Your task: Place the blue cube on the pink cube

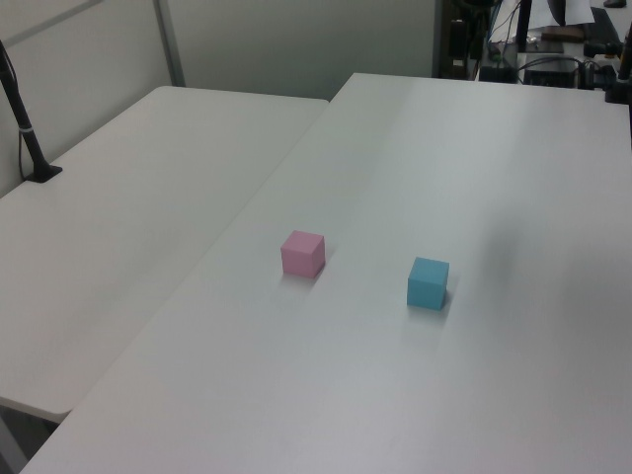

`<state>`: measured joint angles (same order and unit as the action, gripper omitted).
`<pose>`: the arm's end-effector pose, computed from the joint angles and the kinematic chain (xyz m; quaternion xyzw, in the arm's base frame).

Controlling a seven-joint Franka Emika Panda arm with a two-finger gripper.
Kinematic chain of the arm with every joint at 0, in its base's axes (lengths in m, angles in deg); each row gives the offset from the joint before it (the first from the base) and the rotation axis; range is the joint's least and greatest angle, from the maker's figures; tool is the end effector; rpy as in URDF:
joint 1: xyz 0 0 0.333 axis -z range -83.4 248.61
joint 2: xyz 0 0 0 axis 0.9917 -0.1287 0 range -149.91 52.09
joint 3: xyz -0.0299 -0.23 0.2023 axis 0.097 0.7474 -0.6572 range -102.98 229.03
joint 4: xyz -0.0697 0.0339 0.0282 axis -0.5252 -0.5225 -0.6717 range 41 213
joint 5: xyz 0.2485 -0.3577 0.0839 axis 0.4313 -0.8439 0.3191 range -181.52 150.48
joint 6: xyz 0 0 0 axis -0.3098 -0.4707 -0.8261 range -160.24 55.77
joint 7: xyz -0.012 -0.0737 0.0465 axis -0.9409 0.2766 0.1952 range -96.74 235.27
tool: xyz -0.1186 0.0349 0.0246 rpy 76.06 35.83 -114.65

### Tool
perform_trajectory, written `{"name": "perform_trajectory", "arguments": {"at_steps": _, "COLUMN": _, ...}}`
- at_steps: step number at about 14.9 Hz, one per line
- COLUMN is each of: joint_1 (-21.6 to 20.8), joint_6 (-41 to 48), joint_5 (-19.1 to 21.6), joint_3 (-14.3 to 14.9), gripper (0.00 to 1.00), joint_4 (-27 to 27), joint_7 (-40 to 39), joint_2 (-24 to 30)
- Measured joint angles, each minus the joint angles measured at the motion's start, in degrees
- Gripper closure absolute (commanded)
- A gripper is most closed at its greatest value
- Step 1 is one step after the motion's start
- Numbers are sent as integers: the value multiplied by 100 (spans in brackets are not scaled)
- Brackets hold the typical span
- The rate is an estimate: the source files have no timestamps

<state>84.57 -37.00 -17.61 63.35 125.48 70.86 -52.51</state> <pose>0.6268 -0.0294 0.5752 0.9993 -0.0333 -0.0029 0.0184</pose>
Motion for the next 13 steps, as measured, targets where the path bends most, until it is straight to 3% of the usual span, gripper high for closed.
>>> {"name": "perform_trajectory", "arguments": {"at_steps": 13, "joint_1": -2, "joint_6": -120, "joint_5": 0, "joint_3": -40, "gripper": 0, "joint_4": 1, "joint_7": 0, "joint_2": -16}}
